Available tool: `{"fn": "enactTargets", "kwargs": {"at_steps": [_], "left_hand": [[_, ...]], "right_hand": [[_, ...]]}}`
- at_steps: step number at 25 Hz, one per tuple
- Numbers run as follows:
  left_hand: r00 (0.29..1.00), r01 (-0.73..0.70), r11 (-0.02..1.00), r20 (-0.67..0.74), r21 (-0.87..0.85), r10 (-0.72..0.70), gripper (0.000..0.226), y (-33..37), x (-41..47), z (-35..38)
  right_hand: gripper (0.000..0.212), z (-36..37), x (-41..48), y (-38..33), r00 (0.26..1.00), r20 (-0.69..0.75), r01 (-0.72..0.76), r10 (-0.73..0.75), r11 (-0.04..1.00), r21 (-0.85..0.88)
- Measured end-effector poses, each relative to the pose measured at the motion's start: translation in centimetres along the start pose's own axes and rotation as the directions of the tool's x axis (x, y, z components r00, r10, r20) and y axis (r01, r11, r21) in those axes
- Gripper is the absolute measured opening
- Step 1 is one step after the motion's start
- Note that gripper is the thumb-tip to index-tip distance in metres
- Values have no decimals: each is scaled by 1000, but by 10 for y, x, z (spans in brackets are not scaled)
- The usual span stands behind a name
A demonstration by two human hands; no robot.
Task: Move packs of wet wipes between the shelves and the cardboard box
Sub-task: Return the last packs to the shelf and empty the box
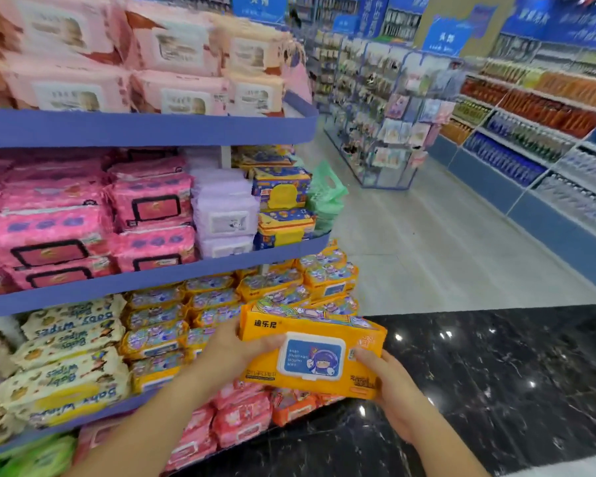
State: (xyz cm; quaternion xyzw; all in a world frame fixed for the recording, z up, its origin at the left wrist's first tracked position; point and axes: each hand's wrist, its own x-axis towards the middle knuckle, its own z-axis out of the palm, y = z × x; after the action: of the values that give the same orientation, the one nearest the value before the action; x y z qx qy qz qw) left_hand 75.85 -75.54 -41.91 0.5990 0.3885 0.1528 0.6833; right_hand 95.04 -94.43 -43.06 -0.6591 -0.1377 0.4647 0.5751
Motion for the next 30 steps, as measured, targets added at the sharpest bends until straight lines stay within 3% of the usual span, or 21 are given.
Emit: {"fn": "enactTargets", "kwargs": {"at_steps": [8,15,16,19,20,25,30], "left_hand": [[996,19,998,-90,57,-14,38,31,150,120],[983,109,972,-167,209,-75,54,30,259,189],[982,137,954,-163,268,-96,60,26,271,198],[965,227,877,-216,422,-146,113,-9,314,218],[960,240,872,-241,427,-146,120,-24,327,224],[920,291,820,-380,492,-98,108,-89,378,253],[850,298,754,-522,586,70,84,-130,415,258]], "right_hand": [[68,-138,160,-58,995,103,-5,13,997,-80],[62,-233,290,-86,966,245,-30,88,973,-229],[59,-244,308,-84,957,268,-41,112,965,-259],[59,-275,372,-67,928,332,-38,170,929,-367],[57,-281,395,-58,920,347,-29,180,917,-398],[51,-292,489,4,909,399,82,118,889,-450],[54,-277,538,52,889,459,230,-8,874,-429]]}}
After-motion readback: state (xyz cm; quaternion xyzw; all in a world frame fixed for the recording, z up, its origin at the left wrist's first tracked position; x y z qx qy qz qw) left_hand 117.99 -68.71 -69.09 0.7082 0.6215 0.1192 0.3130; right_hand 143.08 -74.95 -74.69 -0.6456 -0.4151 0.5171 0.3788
